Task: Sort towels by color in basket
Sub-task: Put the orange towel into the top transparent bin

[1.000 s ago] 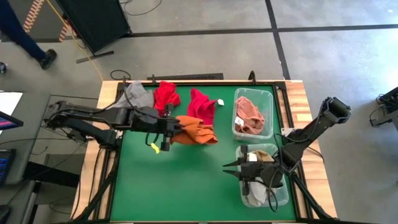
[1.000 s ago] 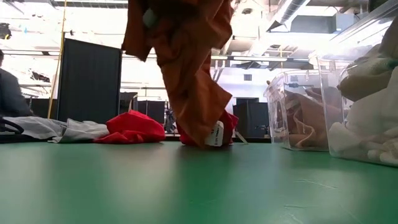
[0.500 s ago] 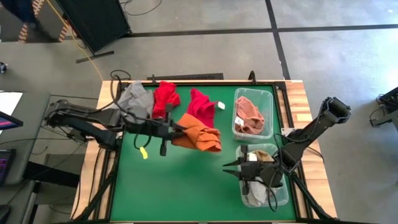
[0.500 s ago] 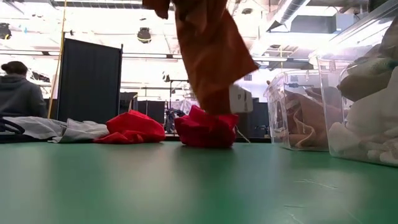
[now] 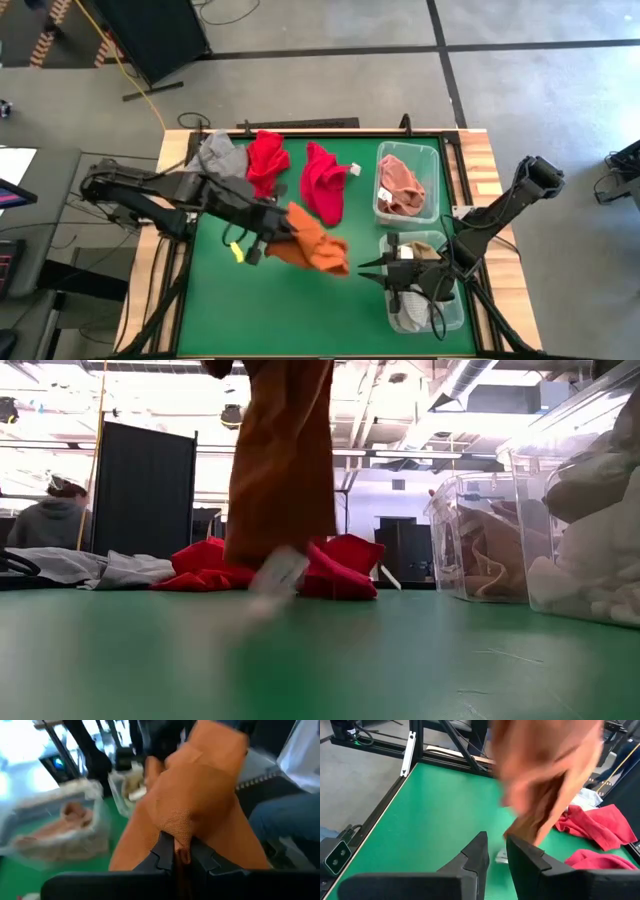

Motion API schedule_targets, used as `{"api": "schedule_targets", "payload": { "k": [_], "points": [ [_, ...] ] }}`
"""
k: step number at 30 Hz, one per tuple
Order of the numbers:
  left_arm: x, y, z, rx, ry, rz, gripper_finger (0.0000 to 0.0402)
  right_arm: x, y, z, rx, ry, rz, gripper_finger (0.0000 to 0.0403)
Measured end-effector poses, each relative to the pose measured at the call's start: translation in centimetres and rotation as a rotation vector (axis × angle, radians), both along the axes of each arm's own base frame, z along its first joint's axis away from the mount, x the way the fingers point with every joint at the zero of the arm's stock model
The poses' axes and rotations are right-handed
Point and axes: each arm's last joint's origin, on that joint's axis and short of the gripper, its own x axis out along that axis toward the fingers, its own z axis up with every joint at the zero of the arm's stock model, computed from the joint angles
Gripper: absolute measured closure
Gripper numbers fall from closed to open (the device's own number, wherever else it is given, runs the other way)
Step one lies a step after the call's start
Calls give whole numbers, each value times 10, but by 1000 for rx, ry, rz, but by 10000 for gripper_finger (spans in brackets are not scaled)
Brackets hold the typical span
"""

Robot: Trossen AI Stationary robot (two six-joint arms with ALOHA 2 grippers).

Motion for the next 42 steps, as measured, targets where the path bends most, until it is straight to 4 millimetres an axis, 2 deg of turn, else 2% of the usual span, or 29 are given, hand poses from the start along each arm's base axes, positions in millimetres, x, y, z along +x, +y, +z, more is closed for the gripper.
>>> {"api": "schedule_targets", "payload": {
  "k": [6,12,16,20,26,35,38,42],
  "points": [
    [47,8,-60,34,272,62,390,0,0,0,10,-4,-2,302],
    [82,25,-108,47,419,54,390,-1,2,1,15,-5,5,302],
    [87,39,-118,76,446,74,388,-3,5,0,14,-4,18,302],
    [86,45,-118,83,458,82,365,-5,6,0,9,1,24,302],
    [81,43,-124,214,509,91,274,-5,6,0,8,2,24,302],
    [67,50,-171,244,618,129,97,-4,5,0,6,1,23,302],
    [64,56,-185,240,616,177,59,-3,4,0,7,1,17,302],
    [63,64,-196,154,583,206,31,-2,3,0,7,-1,12,302]
  ]
}}
